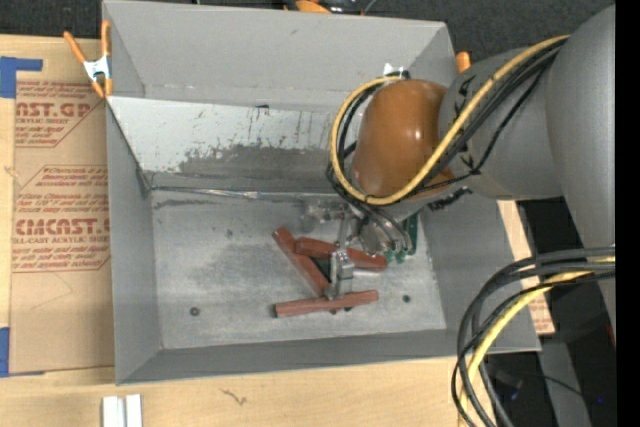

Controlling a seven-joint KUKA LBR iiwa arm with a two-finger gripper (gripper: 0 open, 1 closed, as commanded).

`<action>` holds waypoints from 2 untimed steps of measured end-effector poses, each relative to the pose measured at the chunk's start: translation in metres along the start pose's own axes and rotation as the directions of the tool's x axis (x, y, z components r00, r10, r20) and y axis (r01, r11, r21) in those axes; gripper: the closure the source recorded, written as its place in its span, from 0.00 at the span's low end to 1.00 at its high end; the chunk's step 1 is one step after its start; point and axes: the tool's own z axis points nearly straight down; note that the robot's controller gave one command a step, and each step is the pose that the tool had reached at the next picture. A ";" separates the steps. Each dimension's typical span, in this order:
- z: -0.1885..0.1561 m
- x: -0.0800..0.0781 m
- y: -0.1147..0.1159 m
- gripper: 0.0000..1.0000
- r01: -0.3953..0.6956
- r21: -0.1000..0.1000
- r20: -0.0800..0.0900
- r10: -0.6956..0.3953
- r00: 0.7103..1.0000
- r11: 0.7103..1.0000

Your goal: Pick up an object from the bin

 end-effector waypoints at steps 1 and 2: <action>0.025 0.043 0.007 0.00 -0.136 -0.001 0.008 0.136 0.991 0.991; 0.024 0.043 0.007 1.00 -0.135 -0.001 0.008 0.135 0.991 0.991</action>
Offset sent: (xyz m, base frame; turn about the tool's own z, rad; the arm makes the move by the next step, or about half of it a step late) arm -0.0437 -0.0002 -0.0237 0.1358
